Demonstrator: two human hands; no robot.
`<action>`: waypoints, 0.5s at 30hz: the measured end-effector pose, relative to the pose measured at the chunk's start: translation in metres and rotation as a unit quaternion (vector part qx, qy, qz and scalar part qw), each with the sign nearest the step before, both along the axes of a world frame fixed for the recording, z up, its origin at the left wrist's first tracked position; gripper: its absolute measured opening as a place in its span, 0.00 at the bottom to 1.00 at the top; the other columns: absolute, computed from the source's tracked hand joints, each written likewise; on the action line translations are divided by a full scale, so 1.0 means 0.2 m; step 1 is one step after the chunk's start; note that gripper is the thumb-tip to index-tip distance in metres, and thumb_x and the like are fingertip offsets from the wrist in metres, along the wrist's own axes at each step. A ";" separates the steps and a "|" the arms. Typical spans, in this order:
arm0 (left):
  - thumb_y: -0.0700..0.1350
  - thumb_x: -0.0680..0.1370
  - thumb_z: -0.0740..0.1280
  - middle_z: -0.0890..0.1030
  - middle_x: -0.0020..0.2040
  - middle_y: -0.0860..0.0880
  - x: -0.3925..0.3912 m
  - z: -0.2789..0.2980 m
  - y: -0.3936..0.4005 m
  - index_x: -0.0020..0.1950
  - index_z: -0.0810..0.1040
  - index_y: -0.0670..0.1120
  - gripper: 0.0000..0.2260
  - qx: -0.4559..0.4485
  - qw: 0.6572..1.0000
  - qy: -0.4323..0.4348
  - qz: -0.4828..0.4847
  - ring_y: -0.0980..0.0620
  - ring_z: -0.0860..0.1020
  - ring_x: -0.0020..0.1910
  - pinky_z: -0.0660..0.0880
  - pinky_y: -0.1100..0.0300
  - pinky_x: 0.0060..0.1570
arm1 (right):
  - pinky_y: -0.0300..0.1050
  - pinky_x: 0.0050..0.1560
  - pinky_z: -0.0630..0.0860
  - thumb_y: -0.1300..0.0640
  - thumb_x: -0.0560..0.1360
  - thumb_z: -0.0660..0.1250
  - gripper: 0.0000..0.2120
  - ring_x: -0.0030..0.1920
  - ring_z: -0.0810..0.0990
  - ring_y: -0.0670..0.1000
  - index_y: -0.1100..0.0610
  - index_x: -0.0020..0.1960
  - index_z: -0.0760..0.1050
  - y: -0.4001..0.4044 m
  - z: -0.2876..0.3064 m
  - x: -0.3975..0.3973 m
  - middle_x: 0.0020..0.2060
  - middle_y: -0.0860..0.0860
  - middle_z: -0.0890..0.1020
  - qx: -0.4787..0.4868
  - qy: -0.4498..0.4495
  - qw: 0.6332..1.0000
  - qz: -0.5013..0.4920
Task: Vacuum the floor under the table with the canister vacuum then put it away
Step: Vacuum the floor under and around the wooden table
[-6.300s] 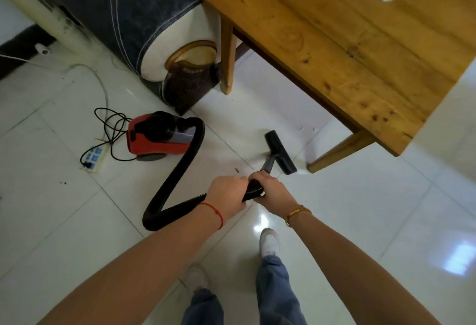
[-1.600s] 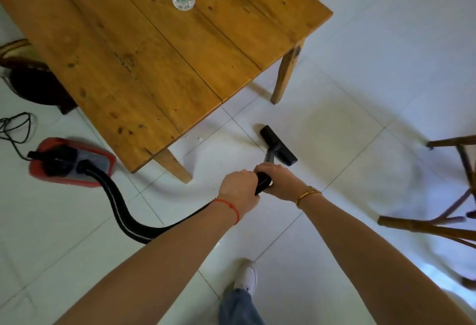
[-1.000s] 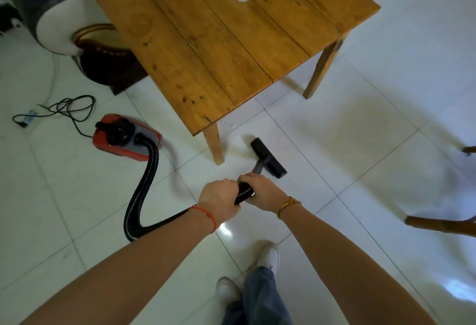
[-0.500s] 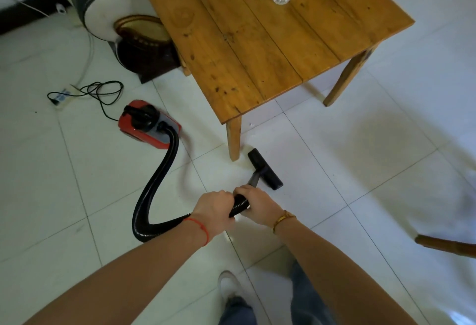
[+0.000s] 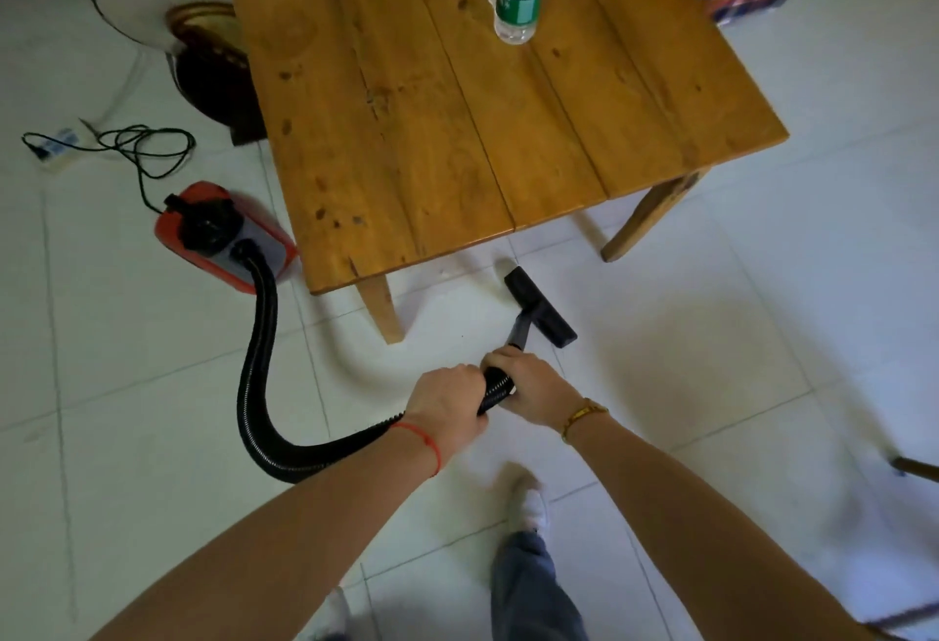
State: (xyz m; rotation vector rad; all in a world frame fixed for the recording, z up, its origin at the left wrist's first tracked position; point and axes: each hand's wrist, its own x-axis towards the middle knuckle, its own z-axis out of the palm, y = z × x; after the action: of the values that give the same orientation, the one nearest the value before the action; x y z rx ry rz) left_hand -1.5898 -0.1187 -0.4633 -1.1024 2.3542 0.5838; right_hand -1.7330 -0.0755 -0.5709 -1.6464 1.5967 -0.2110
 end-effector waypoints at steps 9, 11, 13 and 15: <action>0.45 0.78 0.63 0.79 0.54 0.45 -0.57 -0.10 -0.15 0.59 0.73 0.42 0.12 -0.023 0.999 0.018 0.019 0.45 0.79 0.51 0.71 0.57 0.45 | 0.45 0.54 0.73 0.64 0.70 0.69 0.12 0.50 0.77 0.54 0.56 0.52 0.75 -0.19 -0.02 -0.59 0.49 0.54 0.78 -0.003 0.022 1.000 0.001; 0.46 0.78 0.64 0.79 0.53 0.45 -0.60 -0.10 -0.17 0.59 0.73 0.42 0.12 -0.028 0.999 0.018 0.022 0.45 0.79 0.51 0.70 0.57 0.44 | 0.44 0.55 0.73 0.64 0.70 0.70 0.12 0.49 0.77 0.54 0.55 0.52 0.75 -0.21 -0.01 -0.62 0.49 0.53 0.79 -0.004 0.022 1.000 0.000; 0.46 0.77 0.64 0.80 0.53 0.45 -0.59 -0.08 -0.17 0.58 0.73 0.42 0.12 -0.032 0.999 0.017 0.024 0.45 0.80 0.50 0.68 0.58 0.42 | 0.45 0.55 0.74 0.64 0.70 0.70 0.13 0.50 0.77 0.53 0.55 0.52 0.75 -0.21 0.01 -0.60 0.49 0.53 0.79 -0.007 0.020 1.000 0.002; 0.45 0.77 0.63 0.80 0.52 0.45 -0.55 -0.06 -0.16 0.57 0.73 0.42 0.11 -0.034 0.999 0.012 0.024 0.45 0.80 0.49 0.68 0.58 0.41 | 0.45 0.54 0.74 0.64 0.70 0.70 0.12 0.50 0.77 0.54 0.56 0.52 0.75 -0.21 0.03 -0.56 0.49 0.53 0.79 -0.008 0.014 1.000 0.005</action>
State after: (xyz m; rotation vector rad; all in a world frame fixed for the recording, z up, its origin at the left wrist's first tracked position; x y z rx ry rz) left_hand -1.6997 -0.1508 -0.4755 -1.1921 2.3896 0.5417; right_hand -1.8444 -0.1172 -0.5649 -1.6760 1.6124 -0.1976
